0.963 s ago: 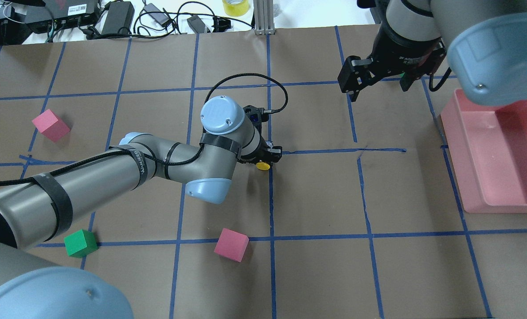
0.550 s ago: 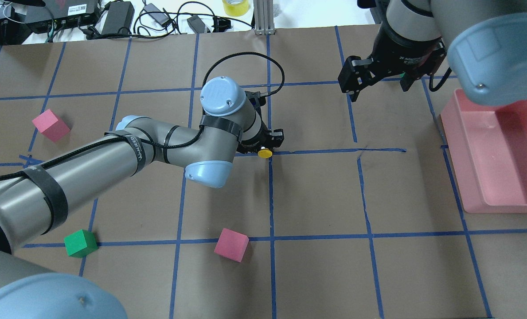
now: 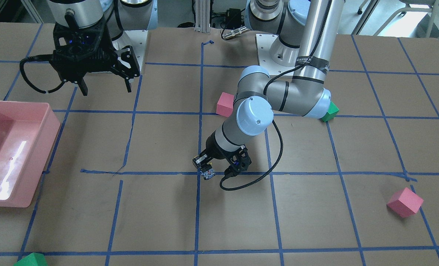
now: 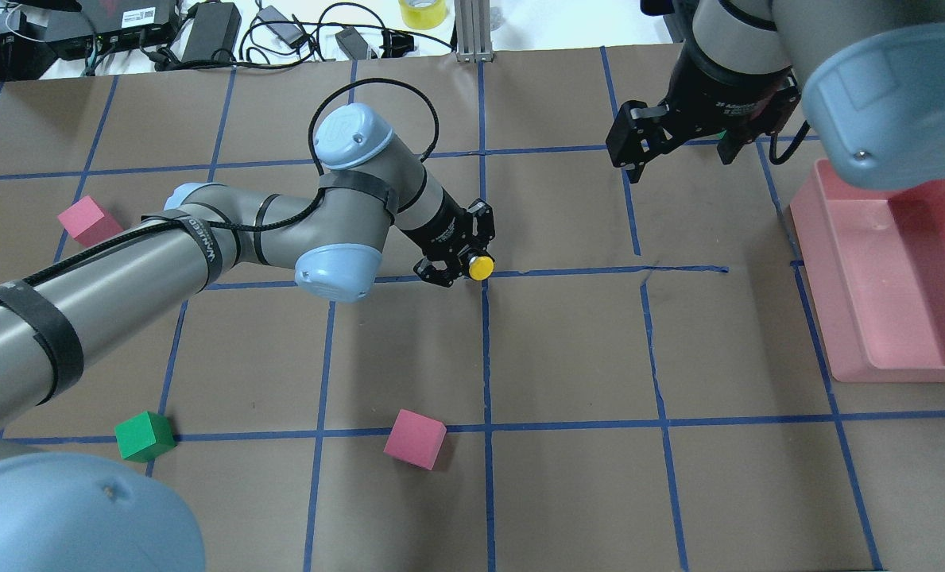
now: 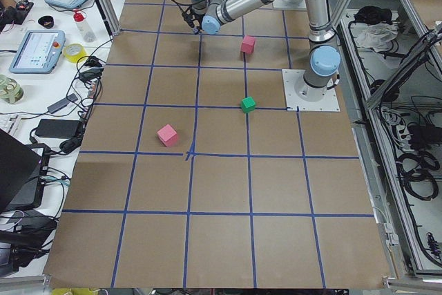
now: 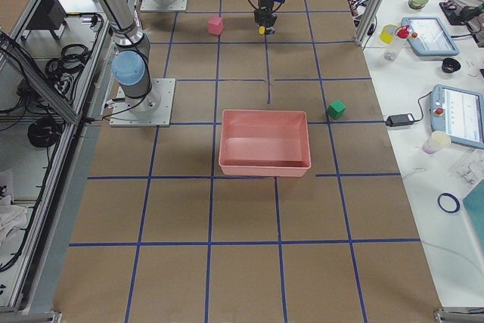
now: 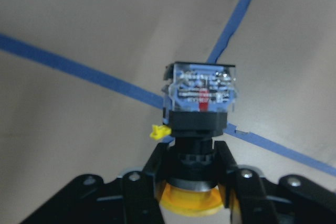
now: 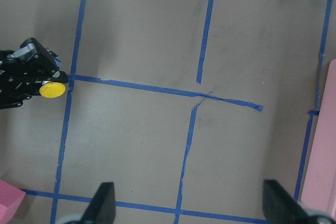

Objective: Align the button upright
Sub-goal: 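Grasp the switch body with the left gripper and tilt it upright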

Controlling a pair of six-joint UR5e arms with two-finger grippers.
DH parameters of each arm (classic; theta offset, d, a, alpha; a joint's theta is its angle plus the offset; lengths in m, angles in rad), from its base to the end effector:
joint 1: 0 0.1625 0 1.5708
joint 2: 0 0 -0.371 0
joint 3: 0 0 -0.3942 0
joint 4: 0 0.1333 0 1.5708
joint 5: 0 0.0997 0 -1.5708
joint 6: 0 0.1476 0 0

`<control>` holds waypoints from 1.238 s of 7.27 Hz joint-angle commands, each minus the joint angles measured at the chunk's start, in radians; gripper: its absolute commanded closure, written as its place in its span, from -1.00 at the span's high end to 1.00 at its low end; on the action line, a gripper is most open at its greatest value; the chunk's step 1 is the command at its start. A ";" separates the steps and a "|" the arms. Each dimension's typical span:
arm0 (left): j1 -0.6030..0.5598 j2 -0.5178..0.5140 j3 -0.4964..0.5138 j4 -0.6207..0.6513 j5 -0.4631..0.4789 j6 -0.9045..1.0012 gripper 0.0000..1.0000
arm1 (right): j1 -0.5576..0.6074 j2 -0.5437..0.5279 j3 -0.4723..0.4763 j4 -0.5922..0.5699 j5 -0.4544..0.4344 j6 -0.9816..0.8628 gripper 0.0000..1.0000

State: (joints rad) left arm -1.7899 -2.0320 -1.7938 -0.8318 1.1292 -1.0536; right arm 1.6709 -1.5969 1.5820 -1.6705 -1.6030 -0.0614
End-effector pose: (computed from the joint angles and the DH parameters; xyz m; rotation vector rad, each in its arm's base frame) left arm -0.3172 -0.5209 0.1178 1.0943 -2.5102 -0.3049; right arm 0.1779 -0.4850 0.4041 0.2477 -3.0966 0.1791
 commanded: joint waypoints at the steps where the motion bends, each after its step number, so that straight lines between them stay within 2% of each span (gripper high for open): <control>1: 0.021 -0.005 -0.002 -0.023 -0.106 -0.306 -1.00 | 0.000 0.000 0.001 0.000 0.000 0.000 1.00; 2: 0.021 -0.013 -0.002 -0.024 -0.173 -0.340 -1.00 | 0.000 0.000 0.001 0.000 0.000 0.000 1.00; 4: 0.064 -0.005 -0.036 -0.041 -0.219 -0.483 -1.00 | 0.000 0.000 0.001 0.000 0.000 0.000 1.00; 5: 0.088 -0.008 -0.068 -0.041 -0.358 -0.479 -1.00 | 0.001 0.000 0.001 0.000 0.000 0.000 1.00; 9: 0.147 -0.020 -0.134 -0.043 -0.590 -0.471 -1.00 | 0.000 0.000 0.001 0.002 -0.003 0.000 1.00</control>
State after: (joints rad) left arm -1.6651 -2.0489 -1.9046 -0.8736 0.6103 -1.5338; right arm 1.6708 -1.5969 1.5831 -1.6695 -1.6043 -0.0613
